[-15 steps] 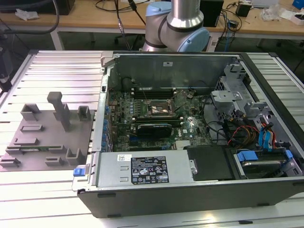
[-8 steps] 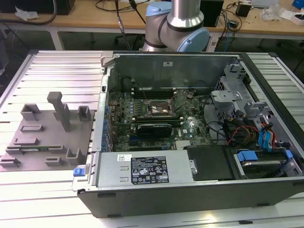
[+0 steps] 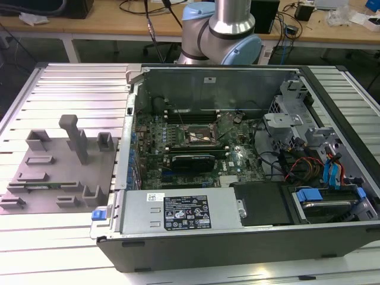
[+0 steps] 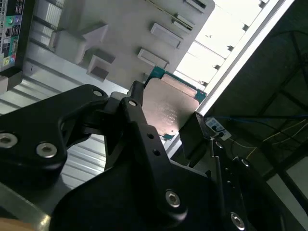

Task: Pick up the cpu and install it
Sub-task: 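Pick up the cpu and move it towards the insertion slot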

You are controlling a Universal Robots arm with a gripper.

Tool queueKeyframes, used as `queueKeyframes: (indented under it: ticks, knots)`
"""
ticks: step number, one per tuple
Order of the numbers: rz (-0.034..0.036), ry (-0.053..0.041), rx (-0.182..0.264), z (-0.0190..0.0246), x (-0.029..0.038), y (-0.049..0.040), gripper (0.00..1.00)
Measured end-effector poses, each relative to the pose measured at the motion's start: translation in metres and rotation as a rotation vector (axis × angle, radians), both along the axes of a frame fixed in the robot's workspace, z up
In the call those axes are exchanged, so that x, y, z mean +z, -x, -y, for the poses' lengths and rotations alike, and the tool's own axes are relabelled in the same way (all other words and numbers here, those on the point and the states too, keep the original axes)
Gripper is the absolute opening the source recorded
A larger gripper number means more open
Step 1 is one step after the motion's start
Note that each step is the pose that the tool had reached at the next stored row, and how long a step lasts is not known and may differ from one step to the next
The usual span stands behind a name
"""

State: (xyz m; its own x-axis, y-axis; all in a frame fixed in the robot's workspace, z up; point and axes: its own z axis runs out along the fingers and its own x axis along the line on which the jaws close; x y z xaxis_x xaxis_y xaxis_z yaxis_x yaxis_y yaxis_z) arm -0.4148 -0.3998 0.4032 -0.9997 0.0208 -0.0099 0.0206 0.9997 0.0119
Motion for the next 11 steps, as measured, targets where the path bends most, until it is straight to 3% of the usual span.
queueKeyframes:
  ticks: [11]
  knots:
    - [0.0, 0.0016, 0.0, -0.001, 0.022, 0.0, 0.55]
